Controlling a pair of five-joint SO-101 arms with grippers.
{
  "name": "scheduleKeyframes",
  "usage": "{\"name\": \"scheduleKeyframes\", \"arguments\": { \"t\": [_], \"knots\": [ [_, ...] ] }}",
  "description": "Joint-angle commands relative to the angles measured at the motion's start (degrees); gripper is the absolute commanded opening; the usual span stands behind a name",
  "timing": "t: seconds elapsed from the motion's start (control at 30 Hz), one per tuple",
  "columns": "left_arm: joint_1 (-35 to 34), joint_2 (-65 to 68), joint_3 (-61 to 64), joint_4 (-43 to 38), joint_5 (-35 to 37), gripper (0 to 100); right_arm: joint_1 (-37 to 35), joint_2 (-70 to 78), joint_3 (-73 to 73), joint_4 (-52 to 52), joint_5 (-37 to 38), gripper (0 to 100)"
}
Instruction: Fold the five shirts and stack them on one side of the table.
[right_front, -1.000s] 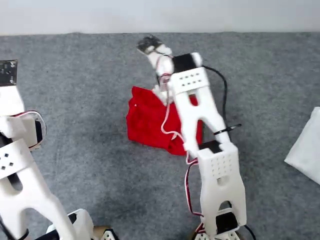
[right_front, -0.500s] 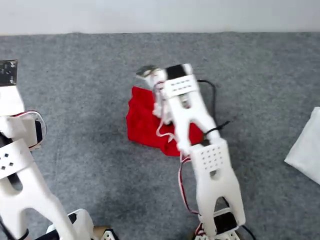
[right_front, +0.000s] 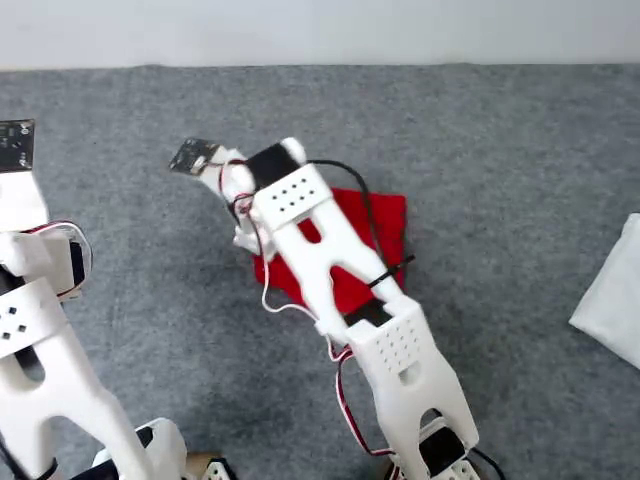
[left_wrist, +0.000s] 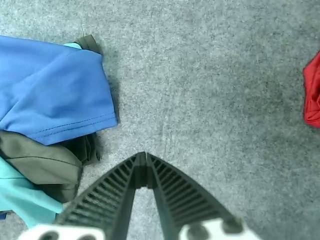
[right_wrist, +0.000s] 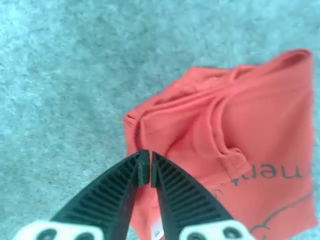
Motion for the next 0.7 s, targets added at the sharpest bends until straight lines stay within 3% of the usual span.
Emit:
{"name": "scheduleKeyframes", "arguments": {
  "t": [0.0, 0.17, 0.37, 0.67],
  "knots": [
    [-0.2, -1.6, -0.3, 0.7, 0.5, 1, 6.3, -4.1, -3.3, 1.7, 0.4, 1.0],
    [-0.2, -1.6, -0.3, 0.7, 0.5, 1, 14.0, 1.2, -3.5, 1.2, 4.0, 1.0],
    [-0.2, -1.6, -0.3, 0.8, 0.6, 1, 17.5, 6.8, -3.5, -5.1, 4.6, 1.0],
    [-0.2, -1.6, -0.3, 0.9, 0.6, 1, 6.8, 6.4, -3.6, -1.2, 4.1, 1.0]
  ]
}}
